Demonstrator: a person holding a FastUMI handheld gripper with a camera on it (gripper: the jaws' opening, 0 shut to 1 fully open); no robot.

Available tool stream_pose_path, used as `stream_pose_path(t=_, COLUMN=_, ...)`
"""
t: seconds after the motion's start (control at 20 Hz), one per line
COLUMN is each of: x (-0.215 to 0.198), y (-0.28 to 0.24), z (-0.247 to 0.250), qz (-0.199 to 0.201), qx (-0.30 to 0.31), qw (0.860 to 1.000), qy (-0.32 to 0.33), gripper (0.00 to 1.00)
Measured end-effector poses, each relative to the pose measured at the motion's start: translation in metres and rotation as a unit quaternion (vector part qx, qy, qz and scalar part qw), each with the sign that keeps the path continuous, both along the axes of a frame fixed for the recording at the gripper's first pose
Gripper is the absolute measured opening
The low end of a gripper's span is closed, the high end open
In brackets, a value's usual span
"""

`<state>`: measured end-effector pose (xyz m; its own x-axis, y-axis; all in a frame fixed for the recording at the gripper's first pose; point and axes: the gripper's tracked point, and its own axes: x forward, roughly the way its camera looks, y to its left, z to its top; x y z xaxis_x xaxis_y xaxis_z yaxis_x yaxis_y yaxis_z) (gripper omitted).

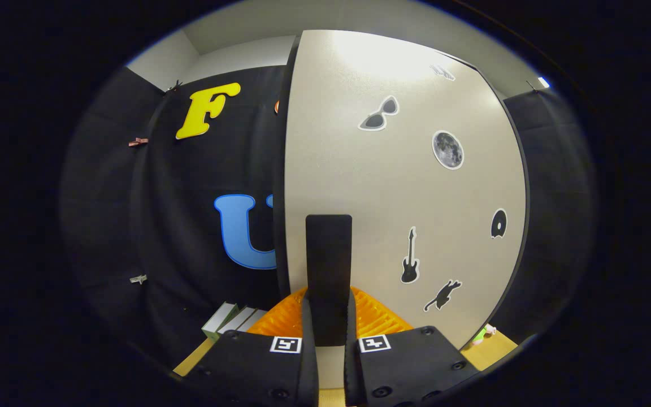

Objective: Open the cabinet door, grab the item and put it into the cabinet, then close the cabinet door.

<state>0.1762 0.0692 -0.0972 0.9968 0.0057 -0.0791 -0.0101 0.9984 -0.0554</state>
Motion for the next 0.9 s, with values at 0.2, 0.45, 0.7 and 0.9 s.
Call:
stream_pose_path(t=0.2, x=-0.041, y=-0.011, z=0.007, qz=0.02, qx=-0.004, qw=1.0, qy=0.016, gripper=0.22)
stream_pose_path(t=0.45, x=-0.084, y=-0.03, z=0.013, qz=0.006, qx=0.007, qw=1.0, qy=0.017, gripper=0.22)
stream_pose_path(t=0.7, x=-0.119, y=-0.054, z=0.02, qz=-0.035, qx=0.0, qw=0.999, qy=0.008, gripper=0.21)
stream_pose_path(t=0.9, x=-0.144, y=-0.077, z=0.025, qz=-0.038, qx=0.005, qw=0.999, qy=0.006, gripper=0.21)
